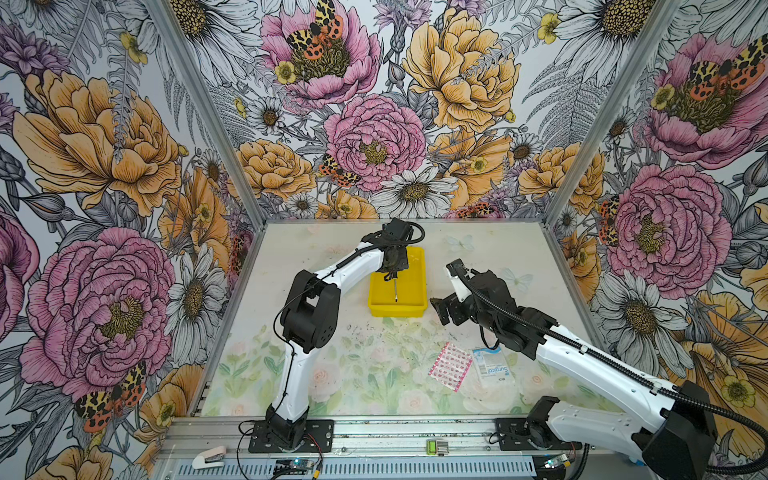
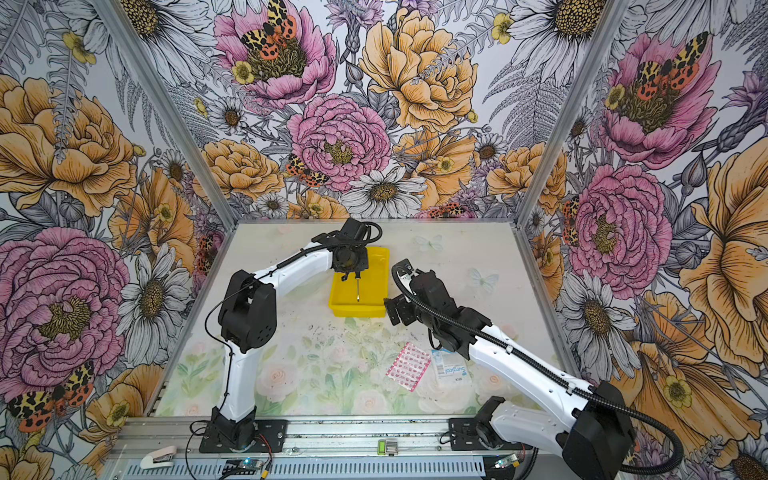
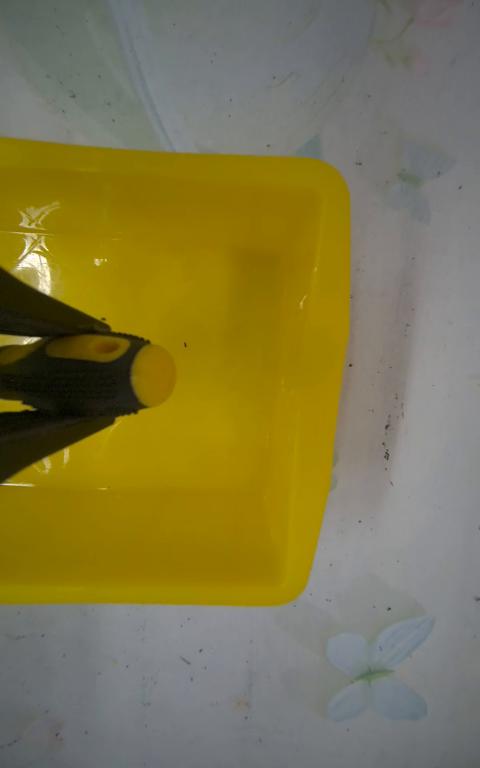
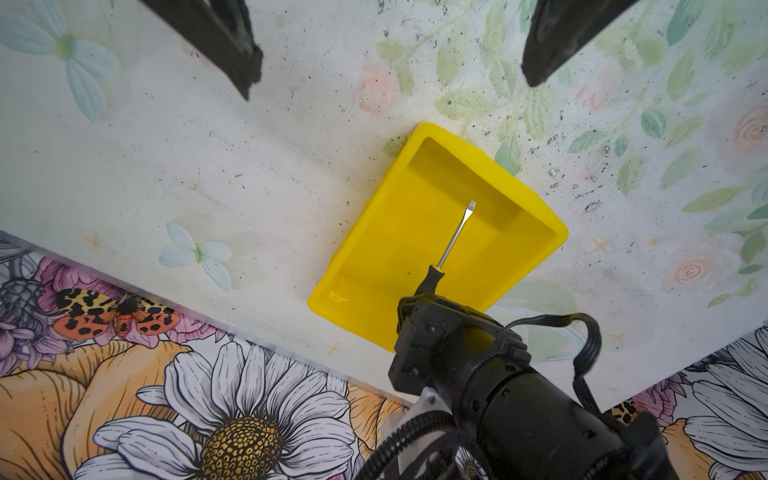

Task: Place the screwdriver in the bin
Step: 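Lower the held screwdriver into the yellow bin with the left gripper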

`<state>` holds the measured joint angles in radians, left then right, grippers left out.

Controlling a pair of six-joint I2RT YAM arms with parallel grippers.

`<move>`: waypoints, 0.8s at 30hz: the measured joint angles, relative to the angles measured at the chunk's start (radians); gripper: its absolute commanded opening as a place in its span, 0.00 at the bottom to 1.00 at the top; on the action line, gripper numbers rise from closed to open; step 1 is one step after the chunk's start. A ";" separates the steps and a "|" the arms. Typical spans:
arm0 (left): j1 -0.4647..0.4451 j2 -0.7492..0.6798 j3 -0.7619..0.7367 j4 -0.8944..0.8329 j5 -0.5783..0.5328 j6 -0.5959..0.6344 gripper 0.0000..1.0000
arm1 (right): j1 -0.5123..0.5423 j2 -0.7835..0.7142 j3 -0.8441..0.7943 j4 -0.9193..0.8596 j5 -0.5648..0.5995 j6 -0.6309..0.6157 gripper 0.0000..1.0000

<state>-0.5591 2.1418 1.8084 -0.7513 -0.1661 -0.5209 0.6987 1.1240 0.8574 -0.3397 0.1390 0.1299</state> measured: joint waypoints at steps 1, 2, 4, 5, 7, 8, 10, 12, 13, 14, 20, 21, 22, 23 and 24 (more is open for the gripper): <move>0.000 0.004 0.000 0.000 0.001 0.000 0.00 | 0.000 0.001 -0.002 0.001 0.000 0.000 0.99; 0.000 0.007 0.002 0.000 0.001 0.000 0.00 | 0.000 0.002 -0.003 0.003 0.000 0.000 1.00; 0.001 0.015 0.006 0.001 0.003 -0.002 0.00 | -0.001 0.004 -0.005 0.008 0.000 0.000 0.99; 0.002 0.018 0.006 0.000 0.003 -0.003 0.00 | -0.005 0.004 -0.006 0.009 -0.001 0.000 1.00; 0.003 0.027 0.009 0.000 0.005 -0.003 0.00 | -0.006 0.004 -0.009 0.016 0.000 0.001 0.99; 0.003 0.032 0.011 0.000 0.007 -0.003 0.00 | -0.007 0.004 -0.011 0.018 0.000 0.001 1.00; 0.005 0.045 0.018 0.000 0.008 -0.003 0.00 | -0.011 0.004 -0.015 0.020 0.000 0.002 0.99; 0.006 0.062 0.028 0.000 0.009 -0.004 0.00 | -0.011 0.004 -0.020 0.023 0.000 0.004 1.00; 0.007 0.072 0.030 0.001 0.011 -0.005 0.00 | -0.011 0.004 -0.023 0.024 0.000 0.005 0.99; 0.007 0.079 0.033 0.000 0.011 -0.007 0.00 | -0.011 0.003 -0.025 0.024 0.000 0.005 0.99; 0.008 0.114 0.039 0.000 0.027 -0.015 0.00 | -0.013 -0.003 -0.042 0.029 0.008 0.009 1.00; 0.008 0.117 0.039 0.000 0.029 -0.015 0.00 | -0.013 -0.005 -0.043 0.029 0.010 0.009 0.99; 0.009 0.119 0.041 0.000 0.030 -0.015 0.00 | -0.013 -0.006 -0.043 0.029 0.013 0.011 1.00; 0.009 0.122 0.043 0.000 0.031 -0.015 0.00 | -0.013 -0.006 -0.043 0.029 0.016 0.012 0.99; 0.010 0.125 0.045 0.000 0.031 -0.015 0.00 | -0.016 -0.007 -0.043 0.029 0.018 0.012 1.00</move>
<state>-0.5495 2.2665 1.8538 -0.7509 -0.1356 -0.5358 0.6830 1.1168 0.8139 -0.3103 0.1566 0.1421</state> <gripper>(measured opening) 0.264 0.995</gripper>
